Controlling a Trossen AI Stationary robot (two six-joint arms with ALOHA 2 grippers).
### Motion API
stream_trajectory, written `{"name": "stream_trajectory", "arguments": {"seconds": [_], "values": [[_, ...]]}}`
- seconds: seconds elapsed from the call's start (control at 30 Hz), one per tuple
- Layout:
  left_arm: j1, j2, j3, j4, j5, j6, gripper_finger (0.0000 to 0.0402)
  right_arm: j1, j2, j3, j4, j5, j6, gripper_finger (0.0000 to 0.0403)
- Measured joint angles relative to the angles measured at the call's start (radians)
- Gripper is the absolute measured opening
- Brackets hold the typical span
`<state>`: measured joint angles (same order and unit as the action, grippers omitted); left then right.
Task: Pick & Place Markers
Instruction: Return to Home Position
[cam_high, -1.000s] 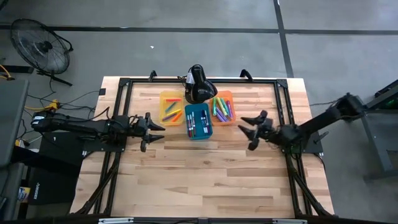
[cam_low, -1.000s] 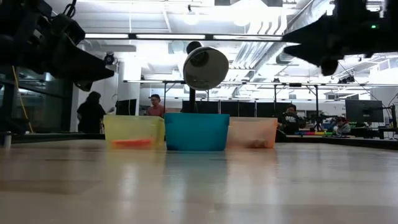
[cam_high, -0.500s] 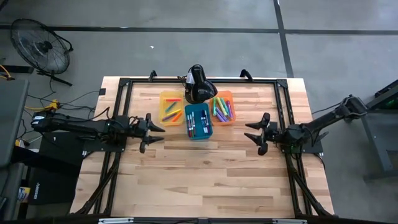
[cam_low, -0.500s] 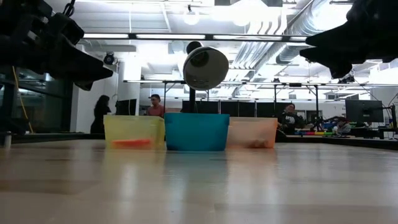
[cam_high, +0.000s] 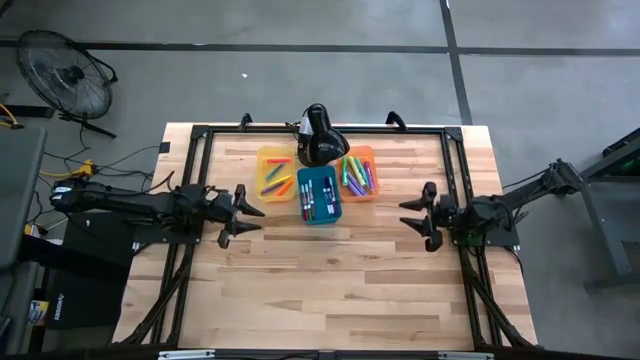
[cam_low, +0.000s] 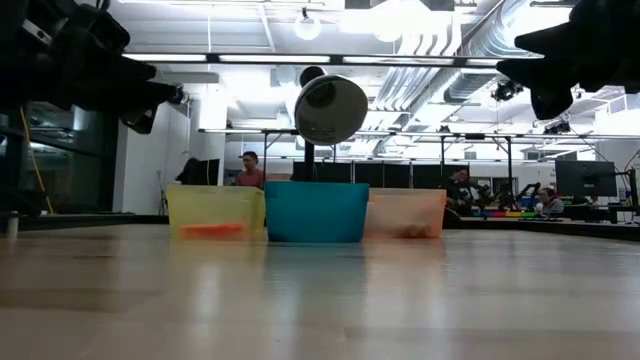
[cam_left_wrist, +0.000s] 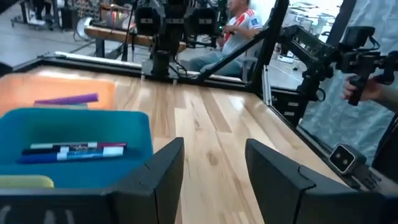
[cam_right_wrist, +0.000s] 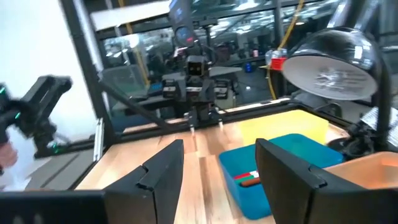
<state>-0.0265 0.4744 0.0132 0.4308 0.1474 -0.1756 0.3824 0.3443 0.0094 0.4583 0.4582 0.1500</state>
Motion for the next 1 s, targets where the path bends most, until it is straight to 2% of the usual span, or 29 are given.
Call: {"name": "stream_trajectory", "arguments": {"seconds": [0.2, 0.73, 1.0], "values": [[0.0, 0.001, 0.0, -0.061, 0.0, -0.005, 0.017, 0.0, 0.001, 0.0, -0.008, 0.05, 0.003, 0.0189], [0.0, 0.001, 0.0, -0.21, -0.001, -0.005, 0.017, 0.0, 0.001, 0.0, -0.006, 0.048, 0.006, 0.019], [0.0, 0.001, 0.0, -0.233, -0.002, -0.006, 0.017, 0.0, 0.001, 0.0, -0.006, 0.048, 0.006, 0.019]]}}
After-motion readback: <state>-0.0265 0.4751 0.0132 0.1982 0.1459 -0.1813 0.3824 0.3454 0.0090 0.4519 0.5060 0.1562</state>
